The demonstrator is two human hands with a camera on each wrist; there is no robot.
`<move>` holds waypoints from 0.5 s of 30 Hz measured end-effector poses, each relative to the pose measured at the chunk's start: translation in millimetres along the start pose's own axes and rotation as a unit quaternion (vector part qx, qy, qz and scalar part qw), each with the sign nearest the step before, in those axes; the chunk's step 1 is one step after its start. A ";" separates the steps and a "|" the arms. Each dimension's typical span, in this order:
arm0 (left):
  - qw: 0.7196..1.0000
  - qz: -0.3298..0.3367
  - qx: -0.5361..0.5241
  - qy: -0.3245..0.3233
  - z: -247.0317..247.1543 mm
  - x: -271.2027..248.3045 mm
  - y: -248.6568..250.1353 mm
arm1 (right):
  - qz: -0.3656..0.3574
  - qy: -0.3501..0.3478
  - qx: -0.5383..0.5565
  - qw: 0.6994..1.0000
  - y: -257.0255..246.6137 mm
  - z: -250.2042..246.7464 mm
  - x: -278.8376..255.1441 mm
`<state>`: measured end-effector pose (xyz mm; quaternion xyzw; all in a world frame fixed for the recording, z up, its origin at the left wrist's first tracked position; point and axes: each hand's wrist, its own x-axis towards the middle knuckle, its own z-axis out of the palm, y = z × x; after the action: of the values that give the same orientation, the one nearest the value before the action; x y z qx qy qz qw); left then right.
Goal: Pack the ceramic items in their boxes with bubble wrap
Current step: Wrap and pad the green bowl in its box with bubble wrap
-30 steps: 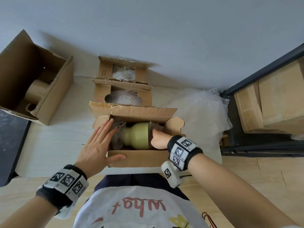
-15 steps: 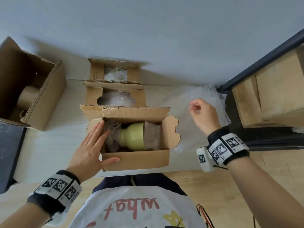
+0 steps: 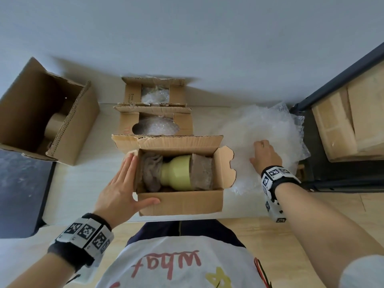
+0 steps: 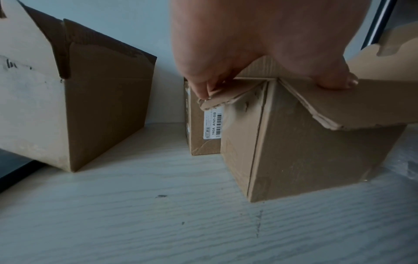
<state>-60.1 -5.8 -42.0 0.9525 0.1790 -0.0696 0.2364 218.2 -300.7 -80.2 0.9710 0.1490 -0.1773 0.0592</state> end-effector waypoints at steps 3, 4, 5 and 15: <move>1.000 -0.015 0.004 -0.006 -0.7 0.4 1.4 | -0.020 0.014 -0.019 1.000 1.6 1.2 -1.1; 1.000 -0.021 0.004 -0.012 -2.1 0.8 2.2 | -0.025 0.019 -0.013 0.999 3.3 1.2 -1.1; 0.999 -0.026 0.004 -0.019 -3.4 1.3 3.1 | -0.026 0.026 0.003 0.999 5.6 0.5 -1.0; 0.997 -0.007 -0.064 -0.044 -25.1 6.3 15.6 | 0.110 0.216 0.373 0.895 48.3 -48.1 -17.6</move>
<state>-47.2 -4.8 -14.6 0.9301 0.1795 -0.1020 0.3039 233.2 -343.1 -26.1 0.9463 -0.0265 0.0023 -0.3223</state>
